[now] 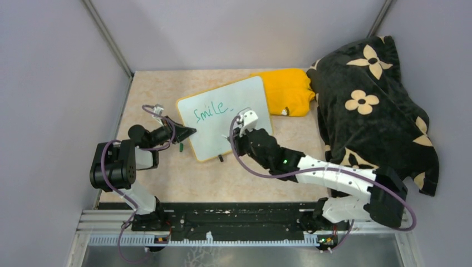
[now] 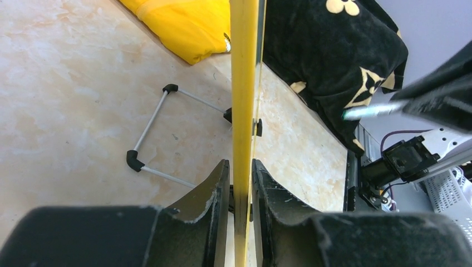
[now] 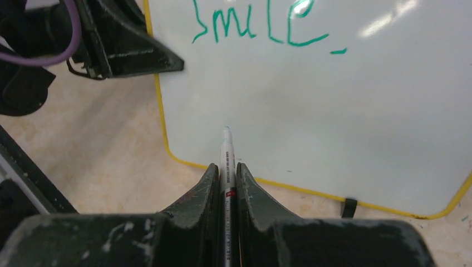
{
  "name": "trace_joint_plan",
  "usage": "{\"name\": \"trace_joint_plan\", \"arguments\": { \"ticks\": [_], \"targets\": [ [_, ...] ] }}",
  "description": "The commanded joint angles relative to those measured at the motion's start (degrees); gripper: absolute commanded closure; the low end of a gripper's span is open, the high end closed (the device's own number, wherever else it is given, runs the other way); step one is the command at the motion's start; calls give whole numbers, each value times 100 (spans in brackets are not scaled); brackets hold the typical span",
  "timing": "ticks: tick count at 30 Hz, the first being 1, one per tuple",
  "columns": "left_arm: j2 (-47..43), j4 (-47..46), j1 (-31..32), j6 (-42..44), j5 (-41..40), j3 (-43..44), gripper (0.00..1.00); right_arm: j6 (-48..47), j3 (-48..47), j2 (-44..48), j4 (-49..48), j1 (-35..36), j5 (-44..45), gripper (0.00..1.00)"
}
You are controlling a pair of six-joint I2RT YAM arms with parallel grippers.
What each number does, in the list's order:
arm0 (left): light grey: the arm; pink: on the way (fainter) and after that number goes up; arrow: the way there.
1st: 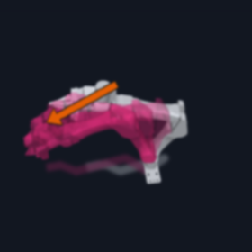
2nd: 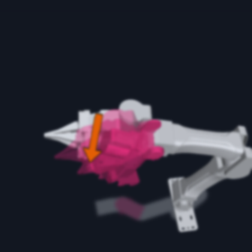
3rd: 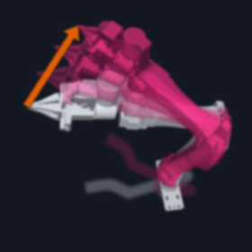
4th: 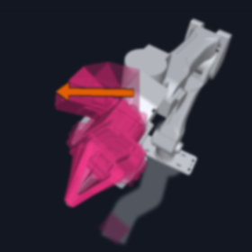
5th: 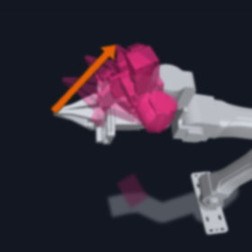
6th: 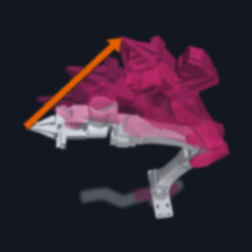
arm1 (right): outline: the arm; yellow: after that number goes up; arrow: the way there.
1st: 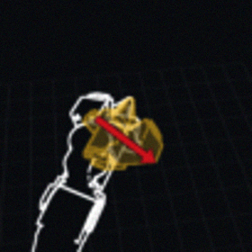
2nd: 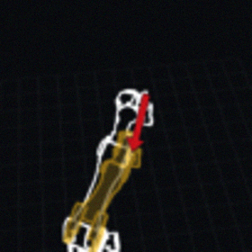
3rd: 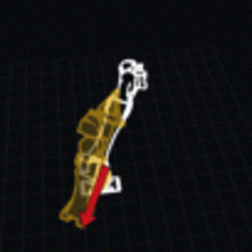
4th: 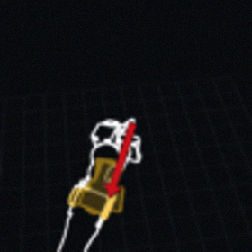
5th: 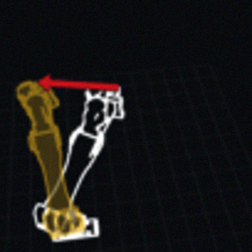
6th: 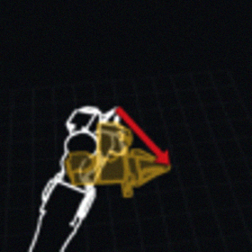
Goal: Write a sentence on the whiteboard
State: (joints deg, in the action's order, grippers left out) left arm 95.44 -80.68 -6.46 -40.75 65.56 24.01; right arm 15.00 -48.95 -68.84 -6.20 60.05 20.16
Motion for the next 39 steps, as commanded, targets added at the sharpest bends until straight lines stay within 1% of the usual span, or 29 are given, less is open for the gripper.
{"name": "trace_joint_plan", "arguments": {
  "ticks": [1, 8, 15, 24, 39],
  "targets": [
    [-87, -53, 32, 142, 78, 137, 74, -167, -20, -441, -461, 400, 321, 100],
    [-76, -78, 32, 116, 76, 148, 76, -203, -365, -1203, -812, 758, 545, 100],
    [-70, -79, 37, 104, 85, 148, 77, -200, -696, -1742, -1037, 806, 691, 100],
    [-43, -96, 35, 95, 80, 163, 79, -226, -944, -2114, -1050, 805, 1029, 100],
    [-64, -61, 41, 105, 71, 157, 79, -218, -1156, -2389, -888, 801, 1182, 100]
  ]
}}
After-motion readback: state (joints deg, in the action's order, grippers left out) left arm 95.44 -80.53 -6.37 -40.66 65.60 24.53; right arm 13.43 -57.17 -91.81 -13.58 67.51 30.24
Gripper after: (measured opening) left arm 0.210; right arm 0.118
